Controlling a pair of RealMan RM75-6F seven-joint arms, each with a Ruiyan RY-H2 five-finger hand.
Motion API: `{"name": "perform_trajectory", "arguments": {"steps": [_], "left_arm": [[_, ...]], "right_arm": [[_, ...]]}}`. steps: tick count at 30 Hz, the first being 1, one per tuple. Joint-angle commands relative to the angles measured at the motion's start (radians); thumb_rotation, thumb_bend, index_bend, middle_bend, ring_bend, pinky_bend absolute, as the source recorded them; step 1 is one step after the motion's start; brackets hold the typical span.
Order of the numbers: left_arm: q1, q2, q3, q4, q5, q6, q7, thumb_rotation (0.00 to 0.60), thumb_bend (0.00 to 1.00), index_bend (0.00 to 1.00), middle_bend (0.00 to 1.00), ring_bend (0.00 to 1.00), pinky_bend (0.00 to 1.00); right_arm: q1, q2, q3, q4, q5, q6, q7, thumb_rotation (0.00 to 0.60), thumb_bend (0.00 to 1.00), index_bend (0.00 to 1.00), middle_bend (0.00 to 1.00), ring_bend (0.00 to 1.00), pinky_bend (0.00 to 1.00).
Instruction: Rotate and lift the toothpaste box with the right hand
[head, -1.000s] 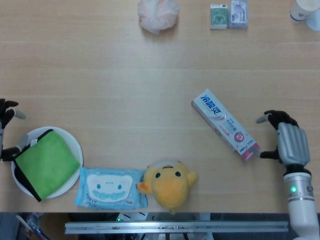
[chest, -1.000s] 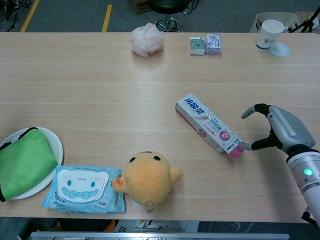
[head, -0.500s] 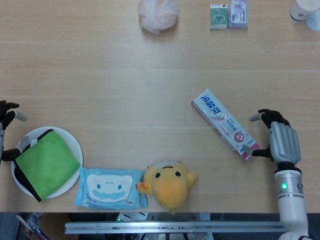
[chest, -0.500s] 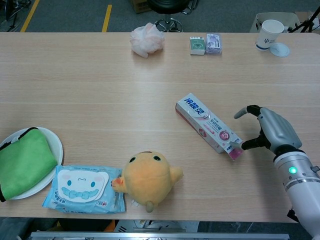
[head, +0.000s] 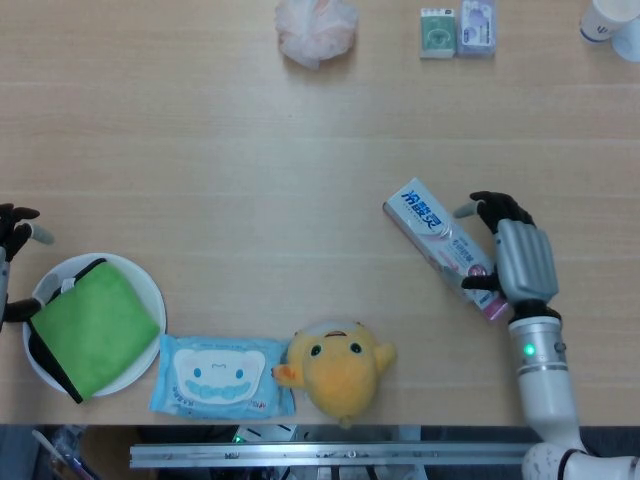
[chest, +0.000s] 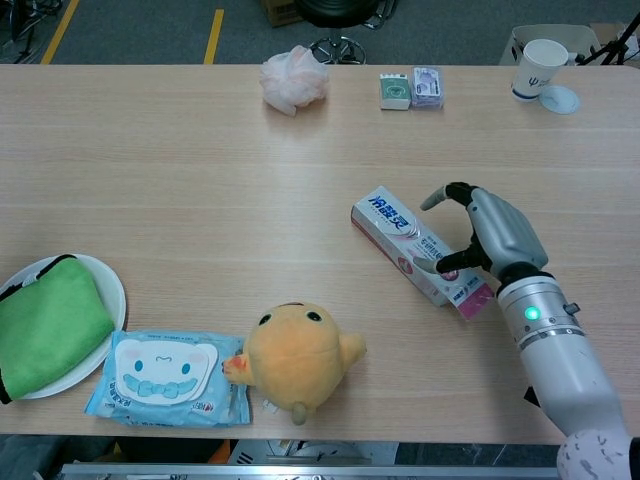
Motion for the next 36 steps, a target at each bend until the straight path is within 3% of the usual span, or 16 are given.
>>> {"name": "perform_trajectory", "arguments": {"steps": [1,22,36], "left_arm": [[0.001,0.001,0.0,0.001,-0.001,0.001,-0.003,0.6,0.26,0.4,0.25,0.17,0.41],[0.009,0.001,0.001,0.001,0.006,0.012,-0.011,0.6,0.26,0.4,0.25,0.17,0.41],[0.012,-0.004,0.001,0.005,0.001,0.008,-0.01,0.6,0.26,0.4,0.25,0.17,0.41]], "right_arm": [[0.018,-0.016,0.004,0.014,-0.004,-0.018,-0.011,0.6,0.0,0.34,0.22,0.13,0.21],[0.025,0.015,-0.051,0.024,0.027,-0.054,-0.077,0.6,0.0,0.34,0.22,0.13,0.2],[0.017,0.062,-0.026,0.036,0.038,-0.023,-0.087,0.6,0.0,0.34,0.22,0.13,0.2]]}}
